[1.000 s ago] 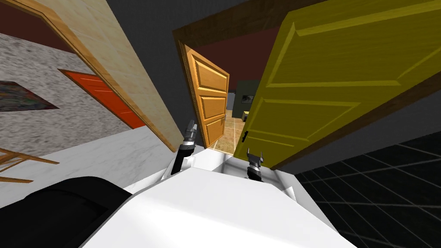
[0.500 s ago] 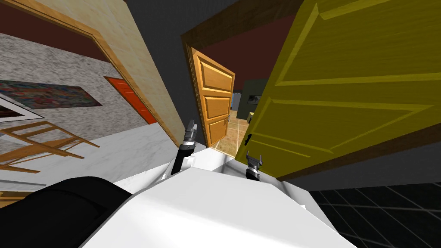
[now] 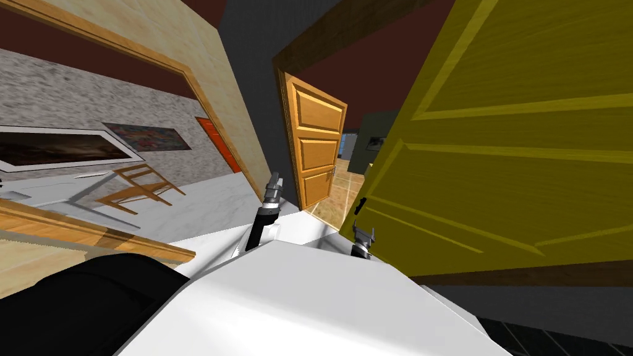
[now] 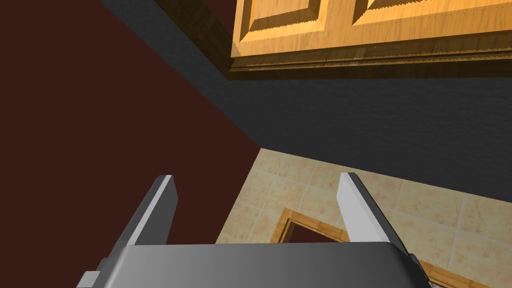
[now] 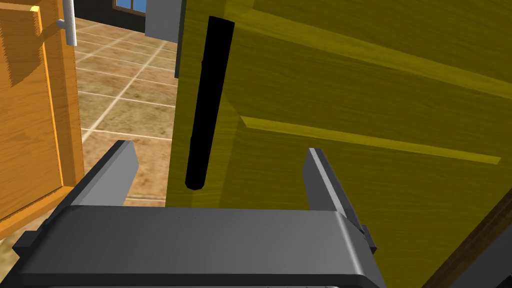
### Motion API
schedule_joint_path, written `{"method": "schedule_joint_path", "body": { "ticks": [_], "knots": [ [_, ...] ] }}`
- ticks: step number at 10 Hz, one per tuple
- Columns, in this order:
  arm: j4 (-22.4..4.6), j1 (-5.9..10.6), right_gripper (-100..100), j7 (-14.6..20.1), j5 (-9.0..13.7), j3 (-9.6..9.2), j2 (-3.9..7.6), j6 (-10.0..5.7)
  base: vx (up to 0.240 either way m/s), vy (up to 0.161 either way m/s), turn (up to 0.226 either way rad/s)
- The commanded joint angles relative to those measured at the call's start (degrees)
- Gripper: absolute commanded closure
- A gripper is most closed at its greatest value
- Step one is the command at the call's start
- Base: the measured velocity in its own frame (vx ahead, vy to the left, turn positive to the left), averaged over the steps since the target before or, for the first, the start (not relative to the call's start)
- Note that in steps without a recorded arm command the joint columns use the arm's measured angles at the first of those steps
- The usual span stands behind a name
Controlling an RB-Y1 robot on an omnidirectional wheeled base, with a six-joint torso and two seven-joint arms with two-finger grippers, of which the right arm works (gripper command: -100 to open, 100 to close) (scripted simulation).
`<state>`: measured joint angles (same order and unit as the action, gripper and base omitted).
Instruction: Push the door open
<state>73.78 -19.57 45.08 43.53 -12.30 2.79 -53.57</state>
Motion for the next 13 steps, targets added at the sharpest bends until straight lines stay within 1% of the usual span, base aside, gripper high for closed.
{"method": "schedule_joint_path", "body": {
  "ticks": [1,3,4,7,8,9,10,13],
  "knots": [
    [-1.9,0.48,-100,1.2,1.0,-0.33,-0.42,-1.01,0.023,-0.127,0.202],
    [-5.2,1.13,-100,3.5,3.2,-0.93,-1.23,-2.65,0.025,-0.125,0.289],
    [-5.9,1.27,-100,3.9,3.7,-1.06,-1.43,-2.99,0.024,-0.139,0.214],
    [-9.9,2.07,-100,6.6,6.4,-1.79,-2.73,-4.98,0.023,-0.136,0.279],
    [-10.8,2.25,-100,7.3,7.0,-1.96,-3.10,-5.44,0.021,-0.147,0.209],
    [-10.0,1.97,-100,6.8,6.5,-1.88,-2.84,-5.06,0.007,-0.067,0.035],
    [-10.5,2.19,-100,7.3,6.7,-1.68,-1.47,-5.26,0.095,-0.048,0.016],
    [-11.3,2.51,-100,8.0,6.9,-1.29,-0.35,-5.41,0.166,-0.090,0.026]
  ]
}}
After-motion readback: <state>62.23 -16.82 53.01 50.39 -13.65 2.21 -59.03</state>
